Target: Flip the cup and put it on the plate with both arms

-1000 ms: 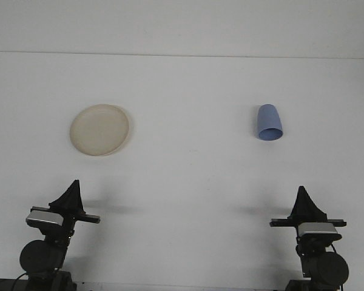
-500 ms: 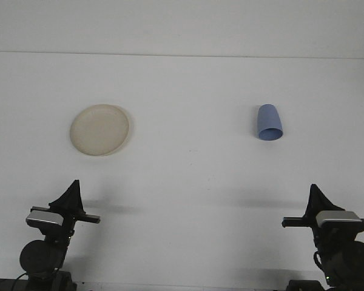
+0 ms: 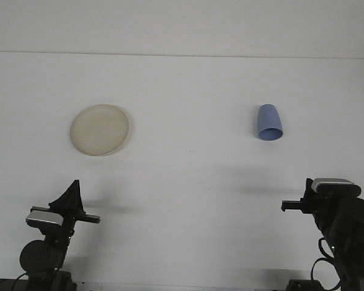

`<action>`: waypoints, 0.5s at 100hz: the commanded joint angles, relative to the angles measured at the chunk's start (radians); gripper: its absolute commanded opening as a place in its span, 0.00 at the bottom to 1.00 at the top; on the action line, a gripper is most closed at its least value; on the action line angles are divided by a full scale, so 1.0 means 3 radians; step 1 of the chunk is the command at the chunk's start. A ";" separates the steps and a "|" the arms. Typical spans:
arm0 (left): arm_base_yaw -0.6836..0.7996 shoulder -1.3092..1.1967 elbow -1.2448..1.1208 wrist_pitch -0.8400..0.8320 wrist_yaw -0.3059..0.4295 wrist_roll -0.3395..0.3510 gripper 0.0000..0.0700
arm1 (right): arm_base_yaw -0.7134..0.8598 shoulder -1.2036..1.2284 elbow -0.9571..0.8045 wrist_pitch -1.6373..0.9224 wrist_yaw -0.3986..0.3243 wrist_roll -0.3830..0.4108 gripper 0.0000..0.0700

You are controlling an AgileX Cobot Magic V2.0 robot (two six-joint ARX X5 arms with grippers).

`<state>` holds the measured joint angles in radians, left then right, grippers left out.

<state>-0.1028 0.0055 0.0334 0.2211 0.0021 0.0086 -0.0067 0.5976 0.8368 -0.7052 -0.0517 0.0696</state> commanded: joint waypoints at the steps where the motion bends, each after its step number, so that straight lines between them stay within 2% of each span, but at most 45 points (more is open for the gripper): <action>1: -0.0001 -0.0008 -0.0058 0.0038 -0.0009 -0.0004 0.02 | -0.0003 0.0001 0.0046 0.0025 -0.0003 0.0045 0.00; 21: -0.0001 -0.0008 -0.0058 0.0037 -0.0009 -0.0004 0.02 | 0.0000 -0.0004 0.0046 0.0022 -0.0005 0.0042 0.00; 27: -0.0001 -0.0008 -0.0058 0.0037 -0.0009 -0.0004 0.02 | 0.0000 -0.0004 0.0046 -0.0005 -0.0025 0.0042 0.06; 32: -0.0001 -0.0008 -0.0058 0.0038 -0.0009 -0.0004 0.02 | 0.0000 -0.0003 0.0046 -0.0025 -0.0042 0.0042 0.23; 39: -0.0001 -0.0008 -0.0058 0.0038 -0.0009 -0.0004 0.02 | 0.0000 -0.0004 0.0046 -0.0031 -0.0041 0.0043 0.55; 45: -0.0001 -0.0008 -0.0058 0.0038 -0.0009 -0.0004 0.02 | 0.0000 -0.0004 0.0046 -0.0022 -0.0042 0.0043 0.71; 50: -0.0001 -0.0008 -0.0058 0.0038 -0.0009 -0.0004 0.02 | 0.0000 -0.0004 0.0047 -0.0018 -0.0042 0.0042 0.76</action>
<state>-0.1028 0.0055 0.0334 0.2211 0.0021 0.0086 -0.0067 0.5934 0.8368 -0.7212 -0.0605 0.0753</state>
